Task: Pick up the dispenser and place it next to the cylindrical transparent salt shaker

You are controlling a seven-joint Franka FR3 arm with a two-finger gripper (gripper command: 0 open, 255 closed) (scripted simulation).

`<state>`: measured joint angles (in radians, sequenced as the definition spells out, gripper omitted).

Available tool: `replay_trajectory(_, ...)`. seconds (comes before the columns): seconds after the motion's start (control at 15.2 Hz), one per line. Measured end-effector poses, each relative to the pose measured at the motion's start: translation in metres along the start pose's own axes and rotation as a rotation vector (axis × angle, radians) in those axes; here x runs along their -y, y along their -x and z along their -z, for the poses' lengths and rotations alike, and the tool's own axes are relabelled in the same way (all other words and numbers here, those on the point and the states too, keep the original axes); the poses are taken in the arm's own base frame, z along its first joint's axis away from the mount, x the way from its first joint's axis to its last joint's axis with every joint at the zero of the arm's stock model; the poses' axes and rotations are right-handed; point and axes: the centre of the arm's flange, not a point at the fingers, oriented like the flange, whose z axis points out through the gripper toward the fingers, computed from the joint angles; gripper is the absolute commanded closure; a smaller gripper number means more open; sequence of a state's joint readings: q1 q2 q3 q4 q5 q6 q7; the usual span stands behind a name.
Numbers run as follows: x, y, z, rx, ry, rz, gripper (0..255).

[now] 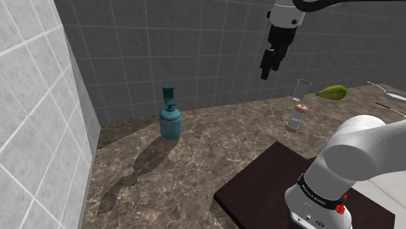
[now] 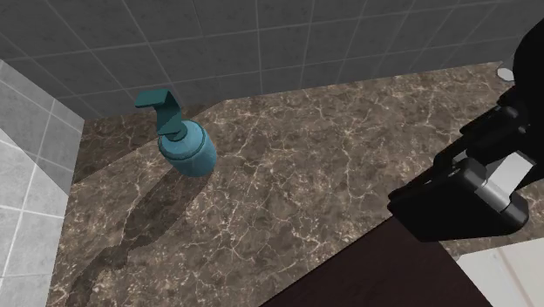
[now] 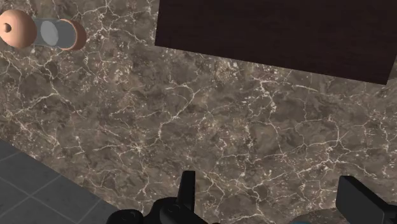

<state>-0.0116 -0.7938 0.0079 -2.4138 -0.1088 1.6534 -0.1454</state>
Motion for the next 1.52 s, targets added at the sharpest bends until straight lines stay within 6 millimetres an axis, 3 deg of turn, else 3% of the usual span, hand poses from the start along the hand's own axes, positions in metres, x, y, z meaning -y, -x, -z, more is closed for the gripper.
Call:
replay_trajectory(0.33, 0.024, -0.020, -0.019, -0.021, -0.003, -0.042, 0)
replay_trajectory(1.12, 0.111, -0.118, -0.090, -0.110, -0.014, -0.213, 0)
replay_trajectory(1.52, 0.149, -0.177, -0.118, -0.156, -0.020, -0.299, 0)
